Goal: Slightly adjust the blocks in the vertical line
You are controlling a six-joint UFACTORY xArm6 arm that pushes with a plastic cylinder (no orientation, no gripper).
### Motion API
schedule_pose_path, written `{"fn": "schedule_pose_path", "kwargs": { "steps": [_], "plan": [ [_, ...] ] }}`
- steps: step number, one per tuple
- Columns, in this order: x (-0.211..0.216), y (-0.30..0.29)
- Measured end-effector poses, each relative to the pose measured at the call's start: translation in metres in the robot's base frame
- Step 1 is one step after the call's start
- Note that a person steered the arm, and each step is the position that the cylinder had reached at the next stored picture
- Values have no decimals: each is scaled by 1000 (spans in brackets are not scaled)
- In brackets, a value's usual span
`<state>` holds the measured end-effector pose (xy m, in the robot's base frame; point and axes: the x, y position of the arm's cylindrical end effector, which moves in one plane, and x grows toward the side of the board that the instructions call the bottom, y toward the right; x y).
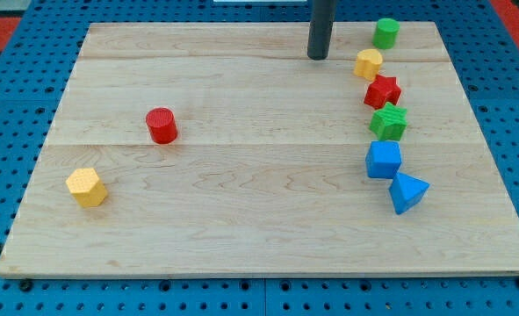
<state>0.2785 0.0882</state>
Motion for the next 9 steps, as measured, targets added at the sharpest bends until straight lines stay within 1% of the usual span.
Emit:
{"fn": "schedule_pose_path", "kwargs": {
  "steps": [1, 2, 3, 4, 5, 6, 7, 8, 9],
  "plan": [
    [20, 17],
    [20, 54],
    [20, 65],
    [20, 62],
    [41, 14],
    [91, 11],
    [97, 30],
    [94, 21],
    [92, 46]
  ]
}}
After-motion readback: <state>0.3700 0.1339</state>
